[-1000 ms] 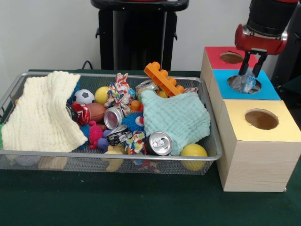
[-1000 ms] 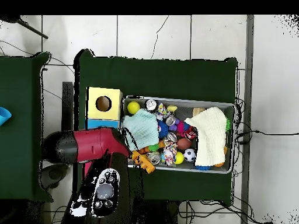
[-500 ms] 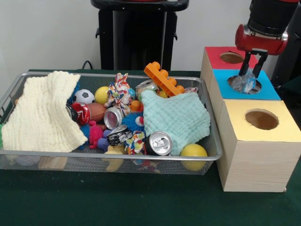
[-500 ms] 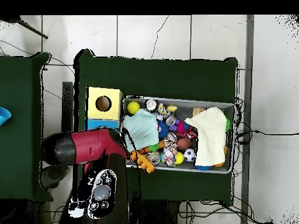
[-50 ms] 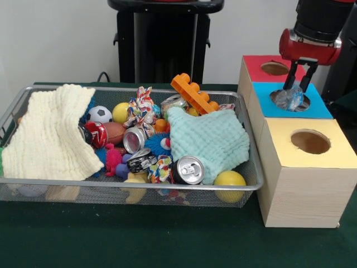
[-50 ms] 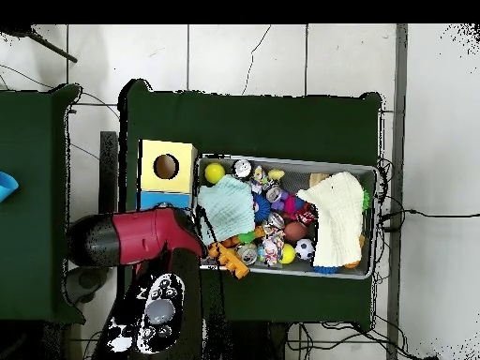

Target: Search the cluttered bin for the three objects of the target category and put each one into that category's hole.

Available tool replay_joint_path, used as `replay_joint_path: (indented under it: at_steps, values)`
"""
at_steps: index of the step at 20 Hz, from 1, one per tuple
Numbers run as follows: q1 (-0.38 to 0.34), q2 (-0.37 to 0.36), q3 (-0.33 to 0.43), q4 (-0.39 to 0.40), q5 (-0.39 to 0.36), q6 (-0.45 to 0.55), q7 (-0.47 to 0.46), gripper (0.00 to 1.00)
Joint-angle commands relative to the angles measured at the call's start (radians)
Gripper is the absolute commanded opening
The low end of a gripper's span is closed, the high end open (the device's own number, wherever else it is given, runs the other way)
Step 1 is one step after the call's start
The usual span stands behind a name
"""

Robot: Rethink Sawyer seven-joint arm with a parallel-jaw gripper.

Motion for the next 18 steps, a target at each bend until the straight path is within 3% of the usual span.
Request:
replay_joint_path:
  at_steps: [1,16,17,18]
  values:
    - [-0.087,0.284,-0.063,0.012,-0.162,-0.397,0.139,0.00]
    - [-0.069,0.294,-0.084,0.013,-0.160,-0.410,0.151,0.00]
    - [-0.068,0.294,-0.085,0.014,-0.158,-0.413,0.153,1.00]
    - [-0.060,0.288,-0.088,0.026,-0.160,-0.416,0.159,1.00]
